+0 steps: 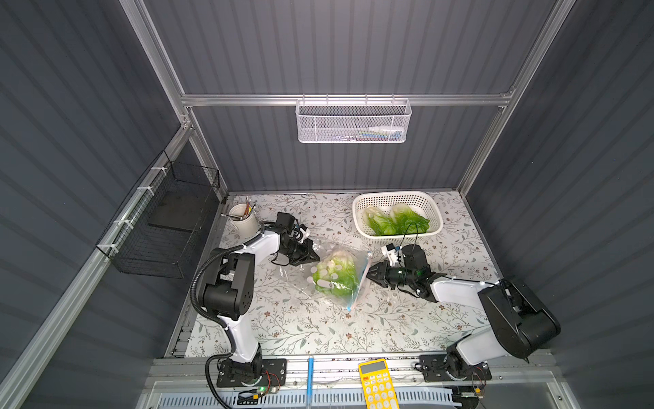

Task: Open the zip-top bag and take out the chinese cabbages
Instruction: Pick up the Chinese cabbage from the zipper food storage bag.

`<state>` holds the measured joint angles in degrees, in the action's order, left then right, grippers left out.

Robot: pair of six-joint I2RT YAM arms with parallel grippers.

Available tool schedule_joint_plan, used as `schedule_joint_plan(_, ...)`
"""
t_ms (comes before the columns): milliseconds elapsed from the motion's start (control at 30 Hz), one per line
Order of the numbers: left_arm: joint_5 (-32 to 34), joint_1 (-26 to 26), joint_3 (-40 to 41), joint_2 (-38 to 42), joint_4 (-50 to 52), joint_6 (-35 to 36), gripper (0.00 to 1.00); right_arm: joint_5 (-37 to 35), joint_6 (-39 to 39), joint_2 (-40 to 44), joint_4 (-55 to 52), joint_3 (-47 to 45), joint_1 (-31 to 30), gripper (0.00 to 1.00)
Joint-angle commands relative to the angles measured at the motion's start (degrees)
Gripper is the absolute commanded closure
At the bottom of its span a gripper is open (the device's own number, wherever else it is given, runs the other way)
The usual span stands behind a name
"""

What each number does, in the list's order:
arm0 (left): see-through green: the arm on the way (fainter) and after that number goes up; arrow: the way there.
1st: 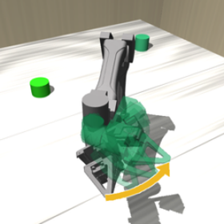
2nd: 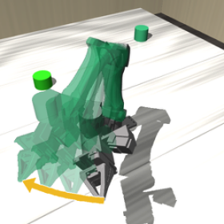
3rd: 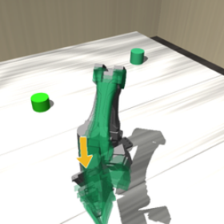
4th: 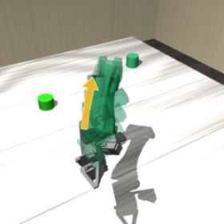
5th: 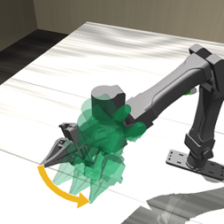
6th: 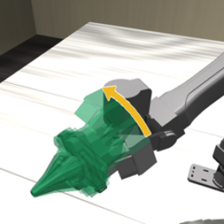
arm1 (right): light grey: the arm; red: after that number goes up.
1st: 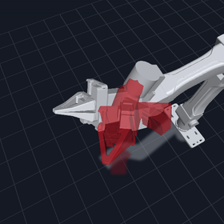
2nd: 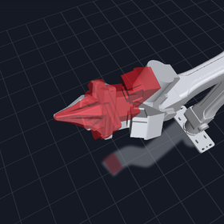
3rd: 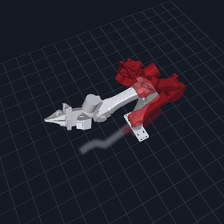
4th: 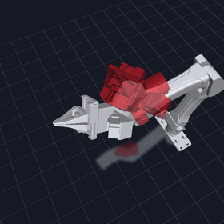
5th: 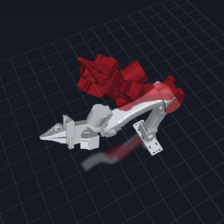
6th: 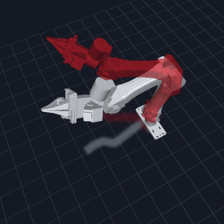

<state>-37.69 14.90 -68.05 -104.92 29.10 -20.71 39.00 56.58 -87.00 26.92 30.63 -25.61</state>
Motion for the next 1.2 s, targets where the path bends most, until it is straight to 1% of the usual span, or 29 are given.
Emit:
schedule_joint_plan(0,-1.6,-0.4,0.6,1.1,0.1,-0.5,1.00,1.6,0.2,-2.0,2.7,2.3,-0.6,0.63)
schedule_joint_plan(67,-1.6,-0.4,0.7,1.1,0.2,-0.5,1.00,1.9,0.4,-3.5,2.9,3.3,-0.8,0.52)
schedule_joint_plan(133,-1.4,-0.4,0.7,1.2,0.3,-0.4,1.00,2.1,0.3,-4.8,3.0,4.2,-1.0,0.45)
schedule_joint_plan(200,-1.5,-0.4,0.6,1.5,0.2,-0.2,1.00,2.2,0.2,-6.0,3.2,5.0,-1.4,0.40)
schedule_joint_plan(267,-1.5,-0.4,0.8,1.6,0.1,-0.2,1.00,2.3,0.1,-7.2,3.2,6.0,-1.6,0.39)
schedule_joint_plan(300,-1.7,-0.4,0.8,1.6,0.1,-0.3,1.00,2.5,0.2,-7.6,3.3,6.4,-1.7,0.39)
schedule_joint_plan(333,-1.6,-0.4,0.8,1.6,0.1,-0.3,1.00,2.6,0.3,-8.3,3.3,6.8,-1.7,0.43)
schedule_joint_plan(433,-1.8,-0.4,0.9,1.7,0.0,-0.3,1.00,2.6,0.5,-9.2,3.3,7.3,-1.9,0.59)
schedule_joint_plan(467,-1.9,-0.4,0.9,1.7,-0.1,-0.5,1.00,2.6,0.6,-9.4,3.5,7.2,-1.9,0.61)
schedule_joint_plan(500,-1.9,-0.4,0.9,1.7,-0.2,-0.5,1.00,2.7,0.7,-9.4,3.7,7.2,-2.1,0.61)
schedule_joint_plan(533,-2.0,-0.4,1.0,1.7,-0.3,-0.5,1.00,2.7,0.7,-9.5,3.8,7.4,-2.2,0.60)
schedule_joint_plan(600,-2.1,-0.4,1.1,1.7,-0.4,-0.7,1.00,2.8,0.6,-9.6,3.7,7.6,-2.5,0.50)
schedule_joint_plan(633,-2.2,-0.4,1.2,1.7,-0.5,-0.8,1.00,2.7,0.5,-9.7,3.6,7.9,-2.7,0.43)
schedule_joint_plan(667,-2.3,-0.4,1.2,1.6,-0.7,-0.9,1.00,2.7,0.3,-9.9,3.4,8.2,-3.0,0.40)
schedule_joint_plan(833,-3.0,-0.3,1.6,1.8,-1.5,-1.3,1.00,3.3,0.0,-11.7,3.2,10.0,-4.3,0.31)
schedule_joint_plan(933,-3.7,-0.3,2.0,1.8,-2.3,-1.8,1.00,3.7,0.0,-12.8,3.4,11.2,-4.9,0.30)
schedule_joint_plan(1033,-5.0,-0.2,2.6,1.7,-3.3,-2.6,1.00,3.0,-0.1,-13.8,2.2,12.2,-5.2,0.30)
schedule_joint_plan(1067,-5.1,-0.2,2.5,1.7,-3.4,-2.6,1.00,2.8,-0.3,-14.1,1.5,12.4,-5.4,0.32)
schedule_joint_plan(1100,-5.2,-0.2,2.6,1.6,-3.4,-2.6,1.00,2.7,-0.4,-14.3,1.0,12.6,-5.4,0.36)
schedule_joint_plan(1167,-5.2,-0.2,2.6,1.7,-3.4,-2.6,1.00,2.4,-0.5,-14.6,0.1,12.9,-5.4,0.50)
